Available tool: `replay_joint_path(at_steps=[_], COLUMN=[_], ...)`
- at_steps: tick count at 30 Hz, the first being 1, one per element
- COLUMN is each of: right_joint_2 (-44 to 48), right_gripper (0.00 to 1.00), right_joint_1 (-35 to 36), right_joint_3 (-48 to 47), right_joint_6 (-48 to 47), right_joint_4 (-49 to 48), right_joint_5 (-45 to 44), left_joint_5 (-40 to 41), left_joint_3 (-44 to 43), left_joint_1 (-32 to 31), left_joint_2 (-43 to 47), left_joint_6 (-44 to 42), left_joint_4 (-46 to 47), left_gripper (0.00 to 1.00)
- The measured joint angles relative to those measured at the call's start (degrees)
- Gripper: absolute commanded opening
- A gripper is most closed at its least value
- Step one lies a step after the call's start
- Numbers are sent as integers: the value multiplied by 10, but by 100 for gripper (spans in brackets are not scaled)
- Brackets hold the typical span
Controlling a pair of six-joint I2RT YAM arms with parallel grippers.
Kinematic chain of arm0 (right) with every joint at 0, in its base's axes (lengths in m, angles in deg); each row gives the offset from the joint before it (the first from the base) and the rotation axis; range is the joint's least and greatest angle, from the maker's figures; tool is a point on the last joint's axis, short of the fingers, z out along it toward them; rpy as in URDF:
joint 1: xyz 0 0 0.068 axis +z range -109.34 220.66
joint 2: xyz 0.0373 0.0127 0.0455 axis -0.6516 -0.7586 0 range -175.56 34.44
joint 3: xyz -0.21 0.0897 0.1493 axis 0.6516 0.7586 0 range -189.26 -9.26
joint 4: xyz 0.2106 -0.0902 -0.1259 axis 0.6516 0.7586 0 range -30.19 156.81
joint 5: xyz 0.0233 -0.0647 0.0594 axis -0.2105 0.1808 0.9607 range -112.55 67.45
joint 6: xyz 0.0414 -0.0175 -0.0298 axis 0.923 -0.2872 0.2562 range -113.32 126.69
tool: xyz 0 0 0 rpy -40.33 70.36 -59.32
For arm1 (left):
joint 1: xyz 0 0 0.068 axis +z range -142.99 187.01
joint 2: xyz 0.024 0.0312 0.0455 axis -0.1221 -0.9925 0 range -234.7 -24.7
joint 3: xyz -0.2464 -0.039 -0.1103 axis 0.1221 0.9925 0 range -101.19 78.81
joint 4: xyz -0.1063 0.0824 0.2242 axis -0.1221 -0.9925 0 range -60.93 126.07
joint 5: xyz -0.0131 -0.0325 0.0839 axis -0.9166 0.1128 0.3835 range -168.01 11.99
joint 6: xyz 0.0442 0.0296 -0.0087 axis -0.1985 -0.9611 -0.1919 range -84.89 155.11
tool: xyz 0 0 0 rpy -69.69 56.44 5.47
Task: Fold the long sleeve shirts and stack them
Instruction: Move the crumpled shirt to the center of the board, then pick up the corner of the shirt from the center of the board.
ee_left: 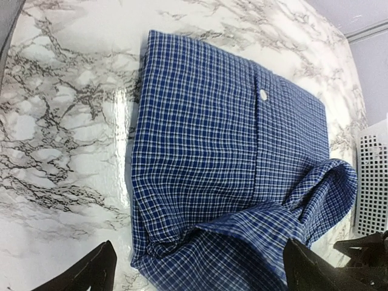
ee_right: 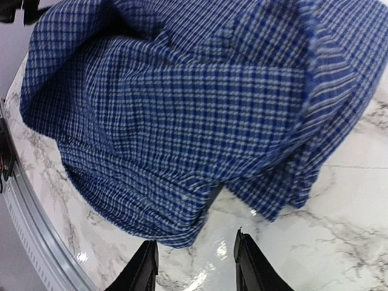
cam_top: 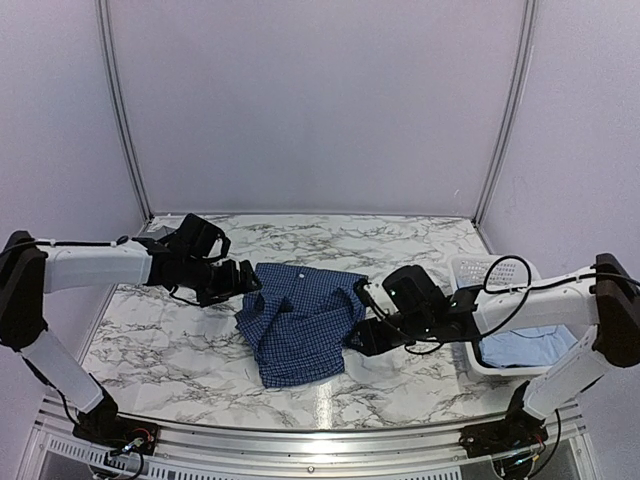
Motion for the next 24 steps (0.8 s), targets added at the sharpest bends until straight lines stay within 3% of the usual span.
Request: replay_joint_path(at_steps=[8,15,24], right_joint_2=[-35,-69,-83], right_gripper=[43,43,41], right_joint_1=[27,29,29], right_joint_3=[20,26,27], right_joint_6=[6,5,5], right_joint_4=[-45,-74,-105], right_joint_5=[36,49,55], left_joint_5=[-31,-51,-50], left_joint_3=[87,195,240], left_joint_1=[-9,-103,-211], left_joint_2=[121,243,208], left_joint_6=[-32,-23,-9], left_joint_4=[-3,2,48], left_gripper=[91,78,67])
